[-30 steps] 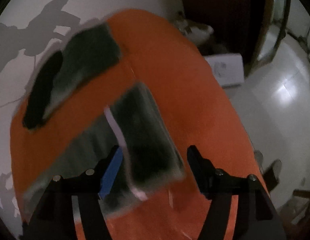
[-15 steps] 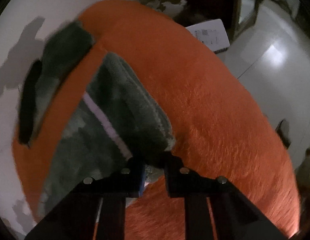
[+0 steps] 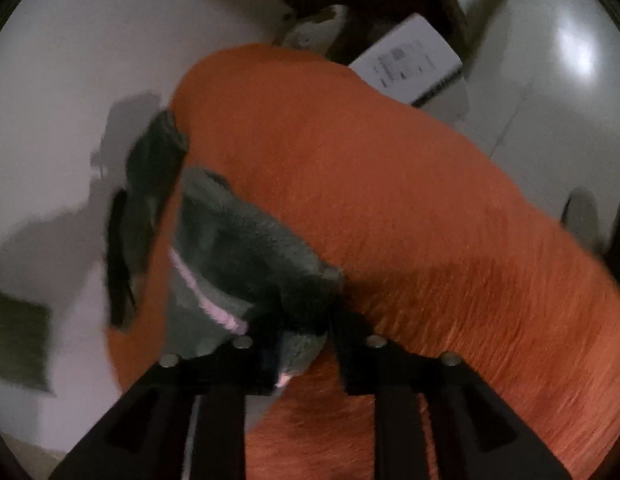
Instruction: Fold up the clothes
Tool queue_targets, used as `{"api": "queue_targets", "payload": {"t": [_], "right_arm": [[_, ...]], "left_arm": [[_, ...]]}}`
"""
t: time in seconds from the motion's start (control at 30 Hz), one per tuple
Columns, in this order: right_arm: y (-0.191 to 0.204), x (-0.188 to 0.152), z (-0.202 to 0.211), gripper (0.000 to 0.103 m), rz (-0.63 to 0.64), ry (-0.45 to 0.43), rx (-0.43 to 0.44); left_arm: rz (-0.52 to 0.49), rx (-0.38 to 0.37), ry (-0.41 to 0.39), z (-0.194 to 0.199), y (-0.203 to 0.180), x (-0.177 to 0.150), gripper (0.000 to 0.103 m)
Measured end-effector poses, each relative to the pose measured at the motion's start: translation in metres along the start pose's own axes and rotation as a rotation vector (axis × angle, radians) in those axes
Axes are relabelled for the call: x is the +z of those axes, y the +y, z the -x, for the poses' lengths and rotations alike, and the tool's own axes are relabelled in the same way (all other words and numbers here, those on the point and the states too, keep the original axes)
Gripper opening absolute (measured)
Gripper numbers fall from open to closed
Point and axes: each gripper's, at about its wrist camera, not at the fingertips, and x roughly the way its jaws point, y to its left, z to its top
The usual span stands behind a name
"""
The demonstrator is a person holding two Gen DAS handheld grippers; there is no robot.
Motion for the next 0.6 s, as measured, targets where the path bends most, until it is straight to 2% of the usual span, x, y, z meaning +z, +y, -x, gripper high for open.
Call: {"api": "queue_targets", "payload": {"t": [0.07, 0.13, 0.3, 0.4, 0.43, 0.5, 0.6], "right_arm": [[0.006, -0.006, 0.015, 0.039, -0.007, -0.034, 0.009], [0.014, -0.015, 0.03, 0.04, -0.002, -0.061, 0.03], [0.046, -0.072, 0.036, 0.041, 0.048, 0.035, 0.145], [0.077, -0.096, 0.01, 0.04, 0.137, 0.111, 0.154], [0.092, -0.101, -0.001, 0.04, 0.18, 0.125, 0.144], [0.128, -0.104, -0.025, 0.04, 0.285, 0.125, 0.103], [0.179, -0.106, -0.065, 0.04, 0.39, 0.151, 0.04]], "left_arm": [[-0.032, 0.012, -0.005, 0.005, -0.002, 0.0, 0.057], [-0.077, 0.072, -0.023, 0.013, -0.001, 0.004, 0.057], [-0.074, 0.105, -0.136, 0.055, 0.013, 0.039, 0.057], [-0.085, 0.183, -0.213, 0.076, 0.021, 0.077, 0.061], [-0.089, 0.211, -0.233, 0.079, 0.025, 0.089, 0.065], [-0.081, 0.292, -0.273, 0.085, 0.04, 0.118, 0.068], [-0.016, 0.358, -0.274, 0.083, 0.066, 0.152, 0.068]]}}
